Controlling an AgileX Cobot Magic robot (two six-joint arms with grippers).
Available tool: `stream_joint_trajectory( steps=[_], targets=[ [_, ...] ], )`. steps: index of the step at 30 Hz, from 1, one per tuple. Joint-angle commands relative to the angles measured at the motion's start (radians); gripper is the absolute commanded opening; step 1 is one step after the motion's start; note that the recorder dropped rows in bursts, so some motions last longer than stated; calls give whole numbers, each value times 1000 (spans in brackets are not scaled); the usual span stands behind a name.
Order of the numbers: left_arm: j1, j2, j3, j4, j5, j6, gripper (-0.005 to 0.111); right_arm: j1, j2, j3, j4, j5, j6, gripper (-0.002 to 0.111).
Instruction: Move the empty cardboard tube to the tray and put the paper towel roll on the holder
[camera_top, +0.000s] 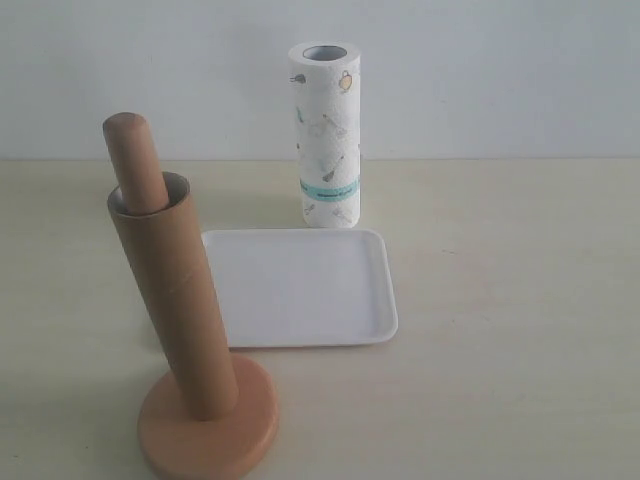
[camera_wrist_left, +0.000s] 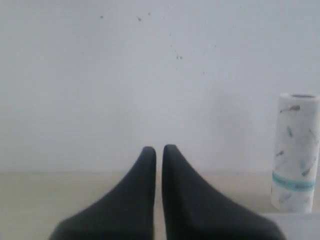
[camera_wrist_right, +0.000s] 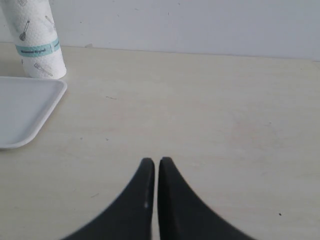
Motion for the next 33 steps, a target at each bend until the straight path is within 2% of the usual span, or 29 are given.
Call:
stream_joint_trajectory(
  steps=[1, 3, 9, 14, 16, 18, 19, 21, 26, 33],
  targets=[
    [3, -4, 3, 2, -92, -31, 4, -3, -4, -1, 2, -7, 0, 3],
    [3, 15, -5, 2, -102, -31, 4, -3, -4, -1, 2, -7, 0, 3],
    [3, 306, -160, 5, -133, -33, 4, -3, -4, -1, 2, -7, 0, 3],
    [3, 549, -162, 31, -271, -50, 4, -3, -4, -1, 2, -7, 0, 3],
    [3, 626, -143, 160, -376, -169, 4, -3, -4, -1, 2, -7, 0, 3],
    [3, 709, -117, 398, -530, -316, 4, -3, -4, -1, 2, -7, 0, 3],
    [3, 749, -110, 550, -628, -347, 4, -3, -4, -1, 2, -7, 0, 3],
    [3, 817, -110, 701, -691, -350, 4, -3, -4, -1, 2, -7, 0, 3],
    [3, 953, -110, 738, -635, -466, 4, -3, -4, -1, 2, -7, 0, 3],
    [3, 1011, -110, 738, -685, -510, 4, -3, -4, -1, 2, -7, 0, 3]
  ],
)
